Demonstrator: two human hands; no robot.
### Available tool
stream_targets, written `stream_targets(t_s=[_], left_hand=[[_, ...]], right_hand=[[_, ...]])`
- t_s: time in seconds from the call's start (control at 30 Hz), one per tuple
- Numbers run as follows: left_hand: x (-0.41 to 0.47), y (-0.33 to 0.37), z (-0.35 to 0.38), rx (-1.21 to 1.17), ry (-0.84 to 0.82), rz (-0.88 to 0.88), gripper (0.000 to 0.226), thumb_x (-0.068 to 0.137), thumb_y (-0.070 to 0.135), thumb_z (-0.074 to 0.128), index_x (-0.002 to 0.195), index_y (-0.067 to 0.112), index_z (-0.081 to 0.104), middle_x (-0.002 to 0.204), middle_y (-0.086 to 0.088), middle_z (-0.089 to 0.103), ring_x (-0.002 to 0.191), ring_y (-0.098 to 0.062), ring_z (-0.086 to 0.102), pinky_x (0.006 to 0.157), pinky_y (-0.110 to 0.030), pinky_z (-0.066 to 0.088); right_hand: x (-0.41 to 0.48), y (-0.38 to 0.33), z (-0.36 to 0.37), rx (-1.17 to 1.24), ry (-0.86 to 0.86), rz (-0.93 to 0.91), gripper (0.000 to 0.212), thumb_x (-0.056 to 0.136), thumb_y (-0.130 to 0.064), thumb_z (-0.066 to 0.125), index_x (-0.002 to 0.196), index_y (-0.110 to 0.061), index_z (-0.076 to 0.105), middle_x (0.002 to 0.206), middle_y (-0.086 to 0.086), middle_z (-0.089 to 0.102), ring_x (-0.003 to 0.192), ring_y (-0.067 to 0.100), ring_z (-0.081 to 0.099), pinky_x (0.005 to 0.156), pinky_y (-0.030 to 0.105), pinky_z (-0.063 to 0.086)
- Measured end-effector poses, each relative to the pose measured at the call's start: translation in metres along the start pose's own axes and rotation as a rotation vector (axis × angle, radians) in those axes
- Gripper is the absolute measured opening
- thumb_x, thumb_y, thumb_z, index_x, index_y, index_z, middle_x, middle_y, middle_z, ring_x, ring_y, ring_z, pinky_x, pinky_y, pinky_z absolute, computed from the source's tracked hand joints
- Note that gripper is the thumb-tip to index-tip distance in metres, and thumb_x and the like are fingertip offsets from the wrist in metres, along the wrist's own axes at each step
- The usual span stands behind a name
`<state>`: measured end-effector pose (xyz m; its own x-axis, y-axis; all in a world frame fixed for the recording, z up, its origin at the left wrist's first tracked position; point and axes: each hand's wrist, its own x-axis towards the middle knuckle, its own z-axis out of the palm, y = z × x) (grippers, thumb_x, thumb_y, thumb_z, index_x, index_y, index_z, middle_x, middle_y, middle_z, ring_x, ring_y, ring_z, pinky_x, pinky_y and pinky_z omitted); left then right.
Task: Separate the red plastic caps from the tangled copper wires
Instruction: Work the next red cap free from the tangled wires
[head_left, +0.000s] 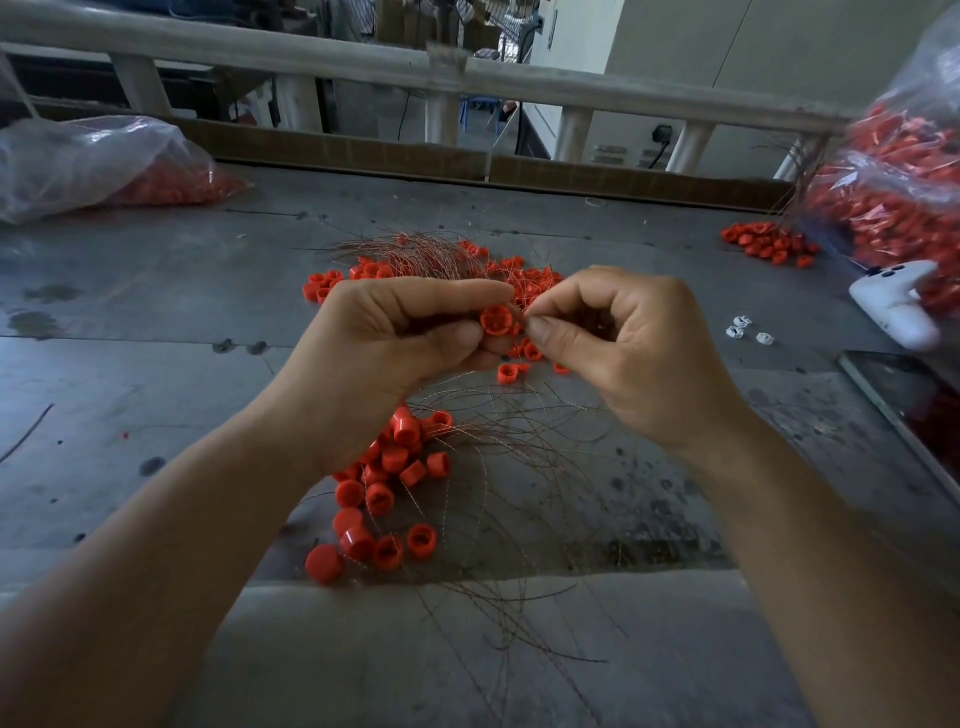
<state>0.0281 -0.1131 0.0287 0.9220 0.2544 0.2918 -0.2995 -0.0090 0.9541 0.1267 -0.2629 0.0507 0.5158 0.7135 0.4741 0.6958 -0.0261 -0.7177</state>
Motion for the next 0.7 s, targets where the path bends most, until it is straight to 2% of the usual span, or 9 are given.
stream_targets(t_s=[0.13,0.3,0.5,0.7], left_hand=[[0.0007,0.0016,-0.0003,-0.103,0.003,-0.025,0.031,0.068,0.004,0.058,0.092,0.017,0.073,0.083,-0.005,0.073,0.079,-0.014,0.069,0.074,-0.023,0.054],[-0.0002,0.0029,0.0021,-0.156,-0.008,-0.040,0.030,0.066,0.001,0.057,0.085,0.016,0.075,0.080,-0.004,0.073,0.075,-0.012,0.069,0.070,-0.019,0.054],[-0.0003,0.0044,0.0023,-0.170,-0.006,-0.056,0.031,0.062,0.002,0.060,0.085,0.015,0.075,0.082,-0.004,0.074,0.078,-0.013,0.070,0.069,-0.018,0.054],[-0.0006,0.0048,0.0027,-0.157,0.000,-0.069,0.033,0.066,0.002,0.057,0.093,0.014,0.070,0.083,-0.004,0.074,0.078,-0.013,0.070,0.071,-0.018,0.054]], right_hand=[[0.0009,-0.0001,-0.0022,0.164,-0.028,0.082,0.023,0.082,0.002,0.061,0.077,-0.020,0.065,0.057,-0.014,0.058,0.052,-0.004,0.052,0.050,0.006,0.039],[0.0011,-0.0013,-0.0031,0.244,-0.037,0.131,0.023,0.080,0.004,0.063,0.080,-0.019,0.057,0.067,-0.003,0.055,0.055,0.002,0.051,0.050,0.010,0.039],[0.0006,-0.0017,-0.0026,0.212,0.009,0.090,0.024,0.077,0.002,0.067,0.076,-0.019,0.056,0.066,-0.007,0.055,0.061,0.004,0.052,0.056,0.017,0.048],[0.0005,-0.0036,-0.0026,0.189,0.051,0.058,0.025,0.075,0.002,0.069,0.074,-0.018,0.055,0.064,-0.007,0.054,0.059,0.005,0.050,0.057,0.017,0.046]])
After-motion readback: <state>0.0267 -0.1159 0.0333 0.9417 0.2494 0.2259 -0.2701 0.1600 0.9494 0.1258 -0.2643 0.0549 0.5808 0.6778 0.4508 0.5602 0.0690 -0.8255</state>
